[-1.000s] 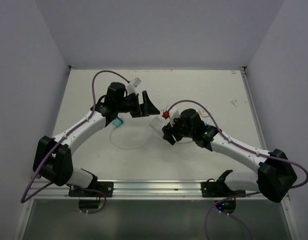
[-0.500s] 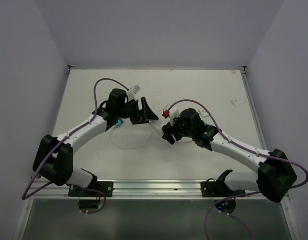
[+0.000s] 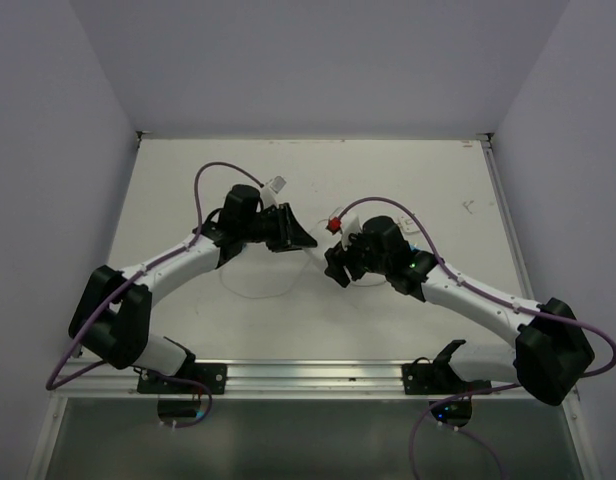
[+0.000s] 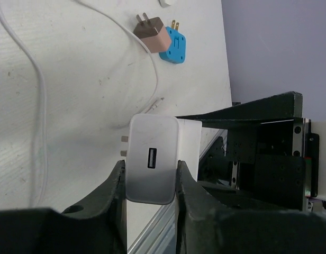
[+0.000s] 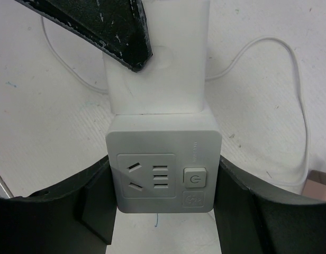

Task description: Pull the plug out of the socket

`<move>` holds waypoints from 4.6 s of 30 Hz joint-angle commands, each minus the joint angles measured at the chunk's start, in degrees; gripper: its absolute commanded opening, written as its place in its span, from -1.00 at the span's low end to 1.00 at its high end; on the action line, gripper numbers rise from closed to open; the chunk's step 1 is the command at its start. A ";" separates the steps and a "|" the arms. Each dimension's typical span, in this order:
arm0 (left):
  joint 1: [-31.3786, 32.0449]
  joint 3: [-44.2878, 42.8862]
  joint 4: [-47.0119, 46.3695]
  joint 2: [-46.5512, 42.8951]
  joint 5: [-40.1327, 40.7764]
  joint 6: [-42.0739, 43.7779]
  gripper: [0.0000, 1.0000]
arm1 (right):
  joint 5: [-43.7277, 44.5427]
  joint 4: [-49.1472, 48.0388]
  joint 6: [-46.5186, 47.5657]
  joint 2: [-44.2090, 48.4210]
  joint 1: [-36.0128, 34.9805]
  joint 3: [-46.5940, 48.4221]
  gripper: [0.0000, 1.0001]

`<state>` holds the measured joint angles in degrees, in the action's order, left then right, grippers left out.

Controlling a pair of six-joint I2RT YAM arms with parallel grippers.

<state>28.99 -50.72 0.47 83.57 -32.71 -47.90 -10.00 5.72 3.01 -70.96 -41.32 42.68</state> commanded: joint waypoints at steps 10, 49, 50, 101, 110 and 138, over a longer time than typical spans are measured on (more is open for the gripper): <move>-1.04 4.57 -12.59 -4.29 3.09 -4.12 -1.00 | -0.64 -4.05 0.51 2.58 -0.16 0.22 -1.00; -22.93 -5.19 -3.28 -19.92 24.79 -1.66 -1.00 | 2.53 2.46 0.07 -2.87 -0.78 -1.81 -1.00; -22.84 -4.57 -4.50 -20.55 26.19 -2.19 -1.00 | 2.53 2.37 -0.19 -3.04 -0.78 -1.81 -1.00; -22.23 -12.91 -3.99 19.11 13.45 9.40 0.99 | 14.21 8.79 -9.42 -1.11 -0.17 6.36 -1.00; -22.31 -17.04 14.97 2.86 25.23 22.04 0.99 | 14.84 10.54 -14.96 -0.59 13.53 10.14 -1.00; -22.23 -7.64 24.84 -25.47 32.09 27.95 0.99 | 27.50 11.51 -24.54 -21.57 50.37 24.12 -0.99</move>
<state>6.57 -57.25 25.19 59.55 -1.26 -21.39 15.68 19.84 -21.69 -90.19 8.88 62.65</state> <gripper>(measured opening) 0.994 0.643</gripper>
